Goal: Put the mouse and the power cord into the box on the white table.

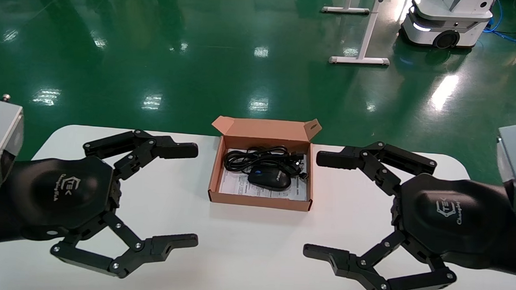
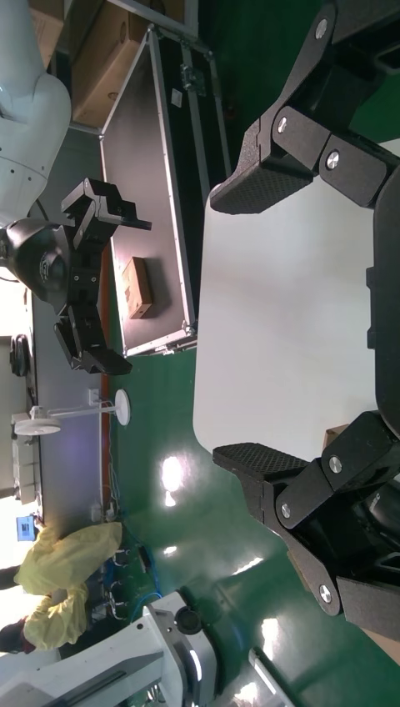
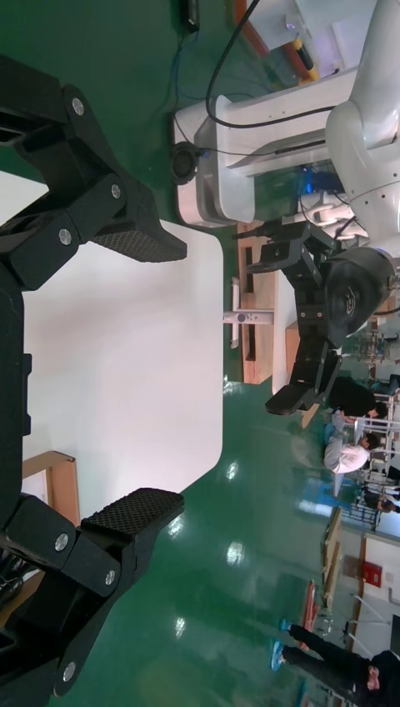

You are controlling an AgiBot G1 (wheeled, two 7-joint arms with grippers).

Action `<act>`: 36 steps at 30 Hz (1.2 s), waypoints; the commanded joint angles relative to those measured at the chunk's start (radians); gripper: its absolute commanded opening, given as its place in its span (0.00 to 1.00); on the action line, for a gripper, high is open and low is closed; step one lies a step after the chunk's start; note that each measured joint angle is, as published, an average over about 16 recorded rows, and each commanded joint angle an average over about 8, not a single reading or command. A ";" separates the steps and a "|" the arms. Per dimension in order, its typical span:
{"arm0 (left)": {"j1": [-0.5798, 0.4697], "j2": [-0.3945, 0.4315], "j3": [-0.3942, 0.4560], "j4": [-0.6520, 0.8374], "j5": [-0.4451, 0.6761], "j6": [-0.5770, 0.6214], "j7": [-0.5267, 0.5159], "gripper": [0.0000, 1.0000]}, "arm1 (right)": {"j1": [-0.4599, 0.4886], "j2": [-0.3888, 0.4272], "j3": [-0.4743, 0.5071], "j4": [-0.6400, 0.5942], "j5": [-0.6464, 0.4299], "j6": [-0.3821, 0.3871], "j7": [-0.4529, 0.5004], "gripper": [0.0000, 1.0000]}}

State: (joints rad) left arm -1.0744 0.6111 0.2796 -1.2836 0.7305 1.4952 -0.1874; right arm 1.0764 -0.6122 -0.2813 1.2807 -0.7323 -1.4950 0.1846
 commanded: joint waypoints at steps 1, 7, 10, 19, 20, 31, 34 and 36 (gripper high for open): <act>0.000 0.000 0.000 0.000 0.000 0.000 0.000 1.00 | 0.000 0.000 0.000 0.000 0.000 0.000 0.000 1.00; 0.000 0.000 0.000 0.000 0.000 0.000 0.000 1.00 | 0.000 0.000 0.000 0.000 0.000 0.000 0.000 1.00; 0.000 0.000 0.000 0.000 0.000 0.000 0.000 1.00 | 0.000 0.000 0.000 0.000 0.000 0.000 0.000 1.00; 0.000 0.000 0.000 0.000 0.000 0.000 0.000 1.00 | 0.000 0.000 0.000 0.000 0.000 0.000 0.000 1.00; 0.000 0.000 0.000 0.000 0.000 0.000 0.000 1.00 | 0.000 0.000 0.000 0.000 0.000 0.000 0.000 1.00; 0.000 0.000 0.000 0.000 0.000 0.000 0.000 1.00 | 0.000 0.000 0.000 0.000 0.000 0.000 0.000 1.00; 0.000 0.000 0.000 0.000 0.000 0.000 0.000 1.00 | 0.000 0.000 0.000 0.000 0.000 0.000 0.000 1.00; 0.000 0.000 0.000 0.000 0.000 0.000 0.000 1.00 | 0.000 0.000 0.000 0.000 0.000 0.000 0.000 1.00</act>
State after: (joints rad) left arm -1.0744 0.6112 0.2797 -1.2836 0.7305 1.4954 -0.1874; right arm 1.0769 -0.6123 -0.2814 1.2802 -0.7324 -1.4951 0.1846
